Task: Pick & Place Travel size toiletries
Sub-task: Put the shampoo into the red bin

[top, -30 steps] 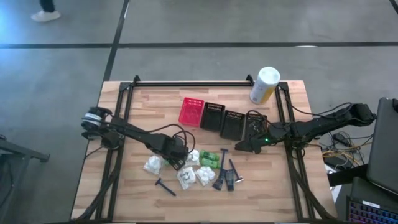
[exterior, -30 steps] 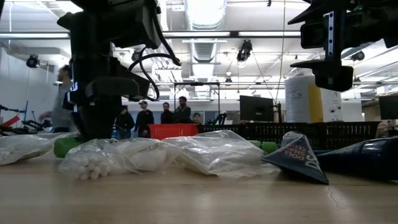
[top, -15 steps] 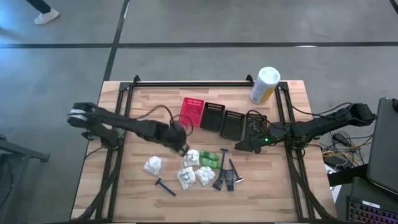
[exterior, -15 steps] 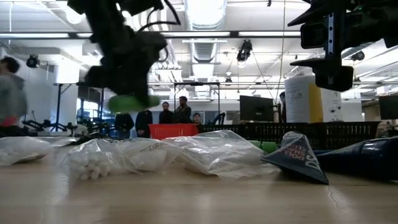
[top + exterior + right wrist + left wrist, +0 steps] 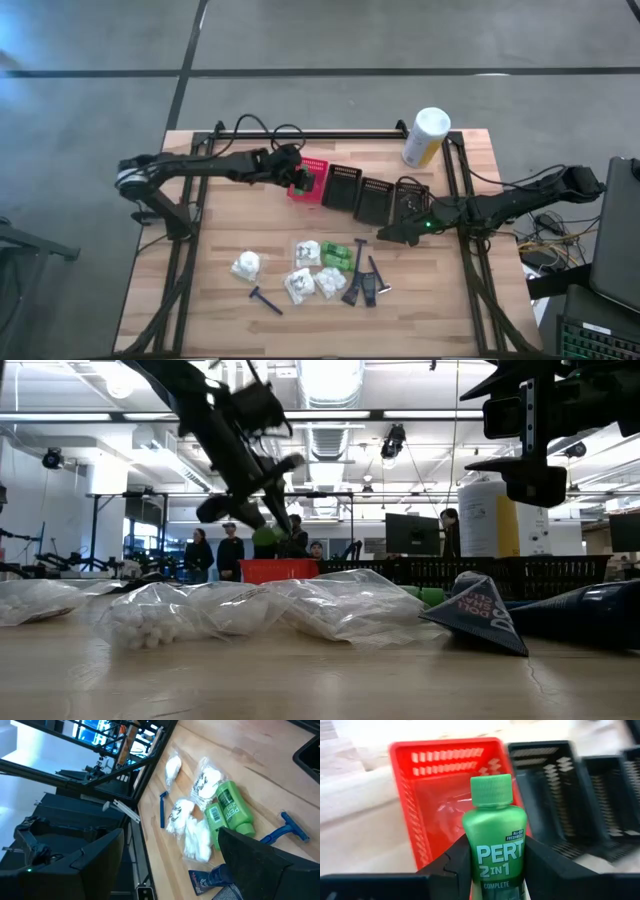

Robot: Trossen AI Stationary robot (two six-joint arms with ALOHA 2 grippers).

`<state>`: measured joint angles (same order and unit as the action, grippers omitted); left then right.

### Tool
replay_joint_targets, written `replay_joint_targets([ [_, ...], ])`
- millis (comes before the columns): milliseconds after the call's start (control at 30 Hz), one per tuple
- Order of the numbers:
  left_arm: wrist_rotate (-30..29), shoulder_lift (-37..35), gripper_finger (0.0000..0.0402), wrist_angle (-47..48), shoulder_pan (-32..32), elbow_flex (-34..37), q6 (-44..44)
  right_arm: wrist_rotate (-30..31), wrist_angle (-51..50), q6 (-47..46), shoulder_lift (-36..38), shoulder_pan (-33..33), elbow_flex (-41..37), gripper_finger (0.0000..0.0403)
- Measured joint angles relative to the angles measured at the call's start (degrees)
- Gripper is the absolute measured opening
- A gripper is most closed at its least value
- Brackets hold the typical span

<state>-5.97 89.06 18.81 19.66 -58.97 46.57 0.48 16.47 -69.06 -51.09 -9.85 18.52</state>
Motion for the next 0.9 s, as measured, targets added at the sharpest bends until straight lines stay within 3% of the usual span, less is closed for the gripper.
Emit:
replay_joint_targets([
  [267,0.9,7.7,0.0147,0.1,2.4,-5.3,-4.5,1.2,0.0,-0.2,0.0,0.0,0.0,0.0315],
  [500,0.0,11.6,0.0199,5.1,2.4,-9.2,-5.6,1.2,0.0,-0.4,0.0,0.0,0.0,0.0297],
  [733,-0.2,10.2,0.0239,7.3,2.2,-9.3,-4.5,1.2,0.0,-0.4,0.0,0.0,0.0,0.0293],
  [900,6.8,4.8,0.0244,7.7,-1.5,-9.6,-10.5,1.2,0.0,-0.4,0.0,0.0,0.0,0.0307],
])
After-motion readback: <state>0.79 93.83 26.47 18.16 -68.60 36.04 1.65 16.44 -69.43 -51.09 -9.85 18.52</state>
